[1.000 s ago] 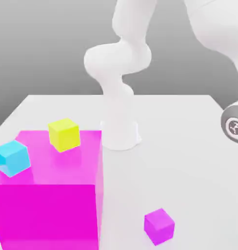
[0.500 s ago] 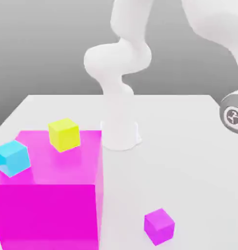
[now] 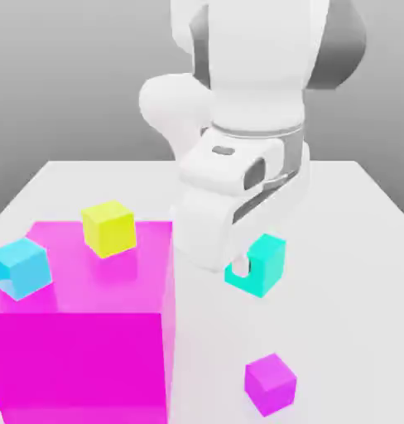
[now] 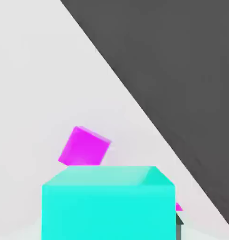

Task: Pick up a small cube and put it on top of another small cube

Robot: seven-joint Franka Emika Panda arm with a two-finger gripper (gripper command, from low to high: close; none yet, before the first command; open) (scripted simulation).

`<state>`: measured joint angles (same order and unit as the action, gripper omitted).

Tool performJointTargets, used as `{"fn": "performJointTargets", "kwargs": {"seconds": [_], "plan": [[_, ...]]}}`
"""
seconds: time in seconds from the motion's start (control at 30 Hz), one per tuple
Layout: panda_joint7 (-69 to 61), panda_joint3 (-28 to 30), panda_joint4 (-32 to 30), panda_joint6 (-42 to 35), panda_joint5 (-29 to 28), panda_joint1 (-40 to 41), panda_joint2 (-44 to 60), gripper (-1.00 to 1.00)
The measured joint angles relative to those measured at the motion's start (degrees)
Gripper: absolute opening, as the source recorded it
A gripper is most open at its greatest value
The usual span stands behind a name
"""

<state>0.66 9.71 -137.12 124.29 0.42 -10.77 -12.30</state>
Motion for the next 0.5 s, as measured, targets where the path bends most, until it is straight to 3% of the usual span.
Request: {"fn": "performJointTargets", "kwargs": {"seconds": [0.3,0.43,0.47,0.5], "plan": [[12.98,3.90,-6.62,-9.97,-7.23,14.06,-17.50,-1.00],[13.83,4.82,-12.34,-2.61,-8.10,15.65,-15.92,-1.00],[13.82,4.93,-13.24,-1.26,-8.15,15.76,-15.46,1.00],[13.81,4.93,-13.24,-1.26,-8.15,15.76,-15.46,1.00]]}}
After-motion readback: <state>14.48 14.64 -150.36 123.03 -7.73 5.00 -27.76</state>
